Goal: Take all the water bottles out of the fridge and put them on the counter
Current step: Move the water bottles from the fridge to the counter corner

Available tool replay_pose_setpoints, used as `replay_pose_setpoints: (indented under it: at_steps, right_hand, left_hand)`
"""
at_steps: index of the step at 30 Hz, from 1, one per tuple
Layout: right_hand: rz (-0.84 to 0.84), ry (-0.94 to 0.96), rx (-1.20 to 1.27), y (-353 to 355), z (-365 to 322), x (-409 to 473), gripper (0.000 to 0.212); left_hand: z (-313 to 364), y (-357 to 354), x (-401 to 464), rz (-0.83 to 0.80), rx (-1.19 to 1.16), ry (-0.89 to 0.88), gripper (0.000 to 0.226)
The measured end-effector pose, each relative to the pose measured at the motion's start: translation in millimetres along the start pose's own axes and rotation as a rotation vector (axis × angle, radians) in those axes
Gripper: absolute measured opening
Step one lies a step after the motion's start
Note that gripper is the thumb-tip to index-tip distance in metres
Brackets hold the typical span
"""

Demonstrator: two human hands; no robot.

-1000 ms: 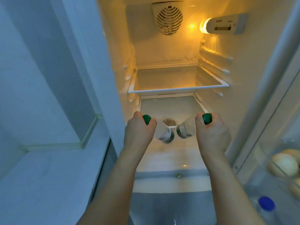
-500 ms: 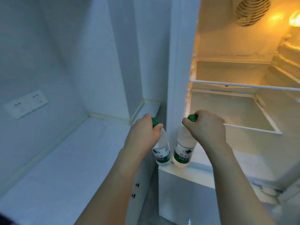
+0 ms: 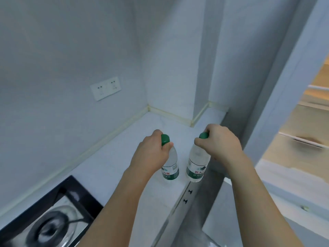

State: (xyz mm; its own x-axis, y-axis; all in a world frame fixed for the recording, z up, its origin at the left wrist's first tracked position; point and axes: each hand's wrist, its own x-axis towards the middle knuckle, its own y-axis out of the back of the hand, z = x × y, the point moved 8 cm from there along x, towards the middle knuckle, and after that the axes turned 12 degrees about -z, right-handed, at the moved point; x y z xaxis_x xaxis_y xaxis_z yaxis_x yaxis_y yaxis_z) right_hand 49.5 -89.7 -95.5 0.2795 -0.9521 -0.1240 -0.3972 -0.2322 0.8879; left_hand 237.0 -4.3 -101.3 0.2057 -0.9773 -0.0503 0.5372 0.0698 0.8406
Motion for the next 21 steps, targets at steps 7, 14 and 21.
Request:
replay_pose_setpoints:
  at_steps: [7,14,21]
  right_hand:
    - [-0.199,0.199,-0.009,-56,-58,-5,0.025]
    - [-0.339,0.448,-0.066,-102,-115,-27,0.025]
    - [-0.454,0.616,-0.071,-144,-170,-71,0.022]
  left_hand:
    - [-62,19,-46,0.071,0.024,0.192,0.027]
    - [-99,37,-124,0.224,0.005,0.408,0.028]
    - [-129,57,-207,0.315,0.015,0.583,0.028]
